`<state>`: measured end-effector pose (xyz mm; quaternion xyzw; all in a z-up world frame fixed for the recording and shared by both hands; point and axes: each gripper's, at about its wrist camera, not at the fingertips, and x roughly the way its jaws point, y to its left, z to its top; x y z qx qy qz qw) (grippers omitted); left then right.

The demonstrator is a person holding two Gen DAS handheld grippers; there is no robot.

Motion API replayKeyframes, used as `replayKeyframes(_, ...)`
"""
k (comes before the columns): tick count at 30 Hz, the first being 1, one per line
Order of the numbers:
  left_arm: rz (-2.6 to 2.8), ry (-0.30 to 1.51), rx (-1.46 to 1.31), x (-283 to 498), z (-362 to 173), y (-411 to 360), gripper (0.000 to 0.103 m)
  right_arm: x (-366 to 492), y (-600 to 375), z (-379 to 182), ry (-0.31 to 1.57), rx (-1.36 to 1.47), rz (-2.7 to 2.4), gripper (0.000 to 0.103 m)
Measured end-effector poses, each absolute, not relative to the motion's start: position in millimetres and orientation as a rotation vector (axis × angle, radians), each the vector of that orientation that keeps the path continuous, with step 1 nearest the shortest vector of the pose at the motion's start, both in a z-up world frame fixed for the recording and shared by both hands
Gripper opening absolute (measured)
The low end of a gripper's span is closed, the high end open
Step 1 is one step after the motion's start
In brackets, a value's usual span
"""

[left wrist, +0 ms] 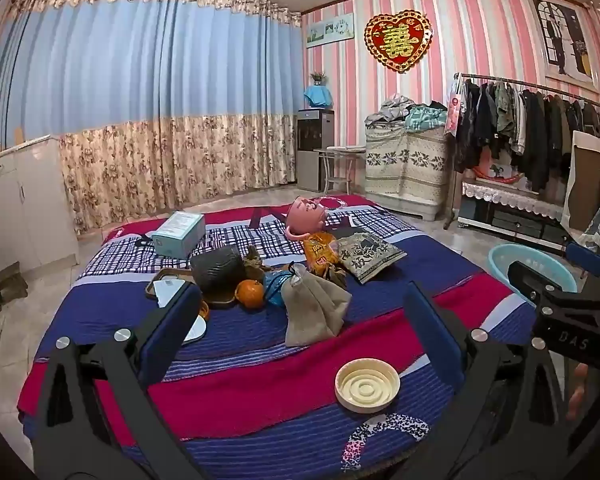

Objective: Collect trash

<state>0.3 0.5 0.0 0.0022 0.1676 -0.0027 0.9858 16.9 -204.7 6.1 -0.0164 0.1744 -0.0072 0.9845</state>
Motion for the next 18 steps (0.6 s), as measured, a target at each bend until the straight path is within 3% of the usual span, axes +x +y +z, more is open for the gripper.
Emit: replayKeyframes(18,0.002,0.323,0.014,-0.8,0.7,2.1,0.098,18.2,-208.3,3.4,0.358,-0.029,-0.016,0.099)
